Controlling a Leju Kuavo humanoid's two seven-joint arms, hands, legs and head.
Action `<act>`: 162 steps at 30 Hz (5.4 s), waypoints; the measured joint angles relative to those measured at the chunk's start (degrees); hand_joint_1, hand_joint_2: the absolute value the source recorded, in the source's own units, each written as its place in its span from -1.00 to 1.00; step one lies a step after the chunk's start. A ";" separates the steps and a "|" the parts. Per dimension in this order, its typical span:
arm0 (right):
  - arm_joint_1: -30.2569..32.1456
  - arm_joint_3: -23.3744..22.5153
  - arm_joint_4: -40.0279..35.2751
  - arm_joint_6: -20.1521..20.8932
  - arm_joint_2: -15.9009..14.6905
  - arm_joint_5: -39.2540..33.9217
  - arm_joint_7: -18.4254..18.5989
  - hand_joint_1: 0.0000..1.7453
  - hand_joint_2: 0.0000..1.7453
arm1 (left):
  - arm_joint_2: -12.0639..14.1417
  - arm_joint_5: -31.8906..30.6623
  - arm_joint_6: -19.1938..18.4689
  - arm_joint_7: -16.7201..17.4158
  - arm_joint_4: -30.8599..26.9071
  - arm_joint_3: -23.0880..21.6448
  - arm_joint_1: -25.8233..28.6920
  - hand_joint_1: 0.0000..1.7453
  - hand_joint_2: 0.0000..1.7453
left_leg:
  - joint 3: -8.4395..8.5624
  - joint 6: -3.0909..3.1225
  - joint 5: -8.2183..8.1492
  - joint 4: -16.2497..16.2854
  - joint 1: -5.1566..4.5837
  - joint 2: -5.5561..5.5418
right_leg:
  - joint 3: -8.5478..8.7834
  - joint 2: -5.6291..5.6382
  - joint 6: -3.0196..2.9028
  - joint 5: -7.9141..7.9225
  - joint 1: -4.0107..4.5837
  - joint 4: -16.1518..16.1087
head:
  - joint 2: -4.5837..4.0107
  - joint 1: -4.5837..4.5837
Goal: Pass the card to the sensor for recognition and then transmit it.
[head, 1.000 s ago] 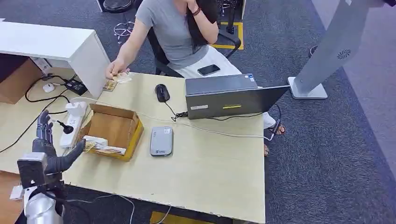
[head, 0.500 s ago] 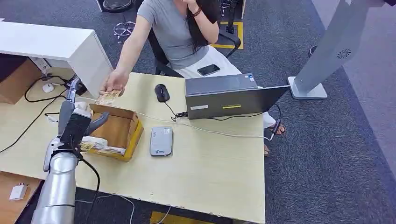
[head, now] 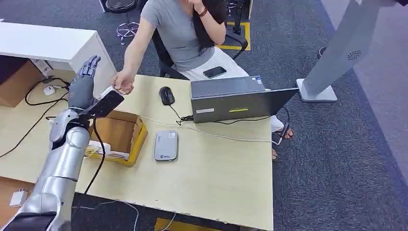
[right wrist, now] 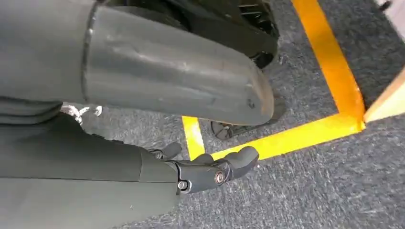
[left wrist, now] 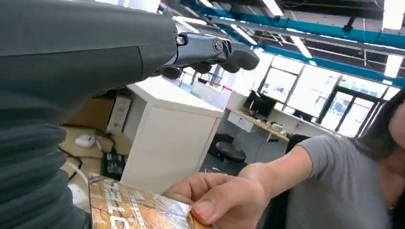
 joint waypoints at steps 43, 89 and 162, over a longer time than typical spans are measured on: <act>-1.03 1.53 2.01 -3.10 0.50 11.12 6.47 -1.00 -1.00 | 8.37 -19.75 9.31 10.18 19.41 -15.08 -17.88 -1.00 1.00 | -0.03 -0.04 0.03 0.01 0.00 -0.02 | -0.01 0.00 -0.01 0.01 0.00 0.03 | 0.00 0.00; -1.07 2.47 2.29 -3.37 0.98 13.16 6.75 -1.00 -1.00 | 3.06 -14.64 10.29 5.97 17.51 -20.45 -11.08 1.00 1.00 | -0.03 -0.03 0.03 0.01 -0.05 -0.03 | 0.00 -0.02 -0.01 0.01 -0.03 0.03 | 0.00 0.00; -1.15 -0.48 2.29 -5.07 1.51 13.33 6.66 -1.00 -1.00 | -8.50 -11.45 -13.44 15.91 25.00 -35.23 -8.47 1.00 1.00 | -0.01 0.01 0.09 0.01 -0.05 -0.04 | 0.03 -0.04 -0.02 0.09 -0.03 0.03 | 0.00 0.00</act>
